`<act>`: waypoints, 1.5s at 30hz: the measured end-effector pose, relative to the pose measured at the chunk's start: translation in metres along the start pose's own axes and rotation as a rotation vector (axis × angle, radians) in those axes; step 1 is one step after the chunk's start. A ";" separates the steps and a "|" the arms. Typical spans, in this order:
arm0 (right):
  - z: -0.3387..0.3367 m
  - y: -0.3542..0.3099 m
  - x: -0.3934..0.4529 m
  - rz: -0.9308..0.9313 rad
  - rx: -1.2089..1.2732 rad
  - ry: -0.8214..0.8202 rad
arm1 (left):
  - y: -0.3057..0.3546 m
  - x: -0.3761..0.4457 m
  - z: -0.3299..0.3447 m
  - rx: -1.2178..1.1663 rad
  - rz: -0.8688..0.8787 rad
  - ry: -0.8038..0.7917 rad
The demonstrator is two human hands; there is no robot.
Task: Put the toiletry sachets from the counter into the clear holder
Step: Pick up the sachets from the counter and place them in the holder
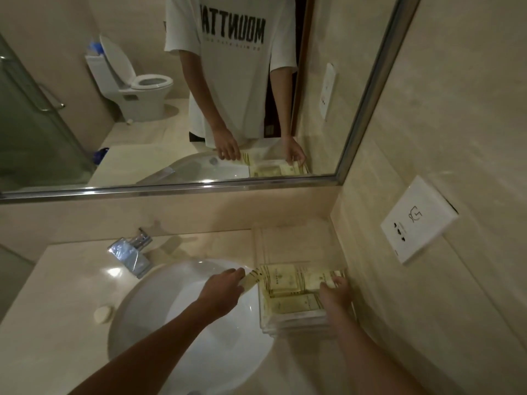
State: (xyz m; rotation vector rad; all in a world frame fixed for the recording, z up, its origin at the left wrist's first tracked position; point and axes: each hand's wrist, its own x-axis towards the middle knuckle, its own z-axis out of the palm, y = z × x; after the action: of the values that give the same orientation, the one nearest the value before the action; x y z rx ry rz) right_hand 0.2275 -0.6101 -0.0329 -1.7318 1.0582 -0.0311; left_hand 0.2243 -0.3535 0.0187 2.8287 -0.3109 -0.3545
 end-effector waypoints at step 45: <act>-0.064 0.013 -0.012 -0.392 -0.517 0.112 | 0.157 0.085 0.068 0.403 0.611 -0.133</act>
State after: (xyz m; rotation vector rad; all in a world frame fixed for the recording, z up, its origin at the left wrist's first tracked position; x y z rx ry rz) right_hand 0.1807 -0.6509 -0.0094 -2.4148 0.8327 -0.1108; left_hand 0.2583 -0.5380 -0.0169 2.8844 -1.3651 -0.3714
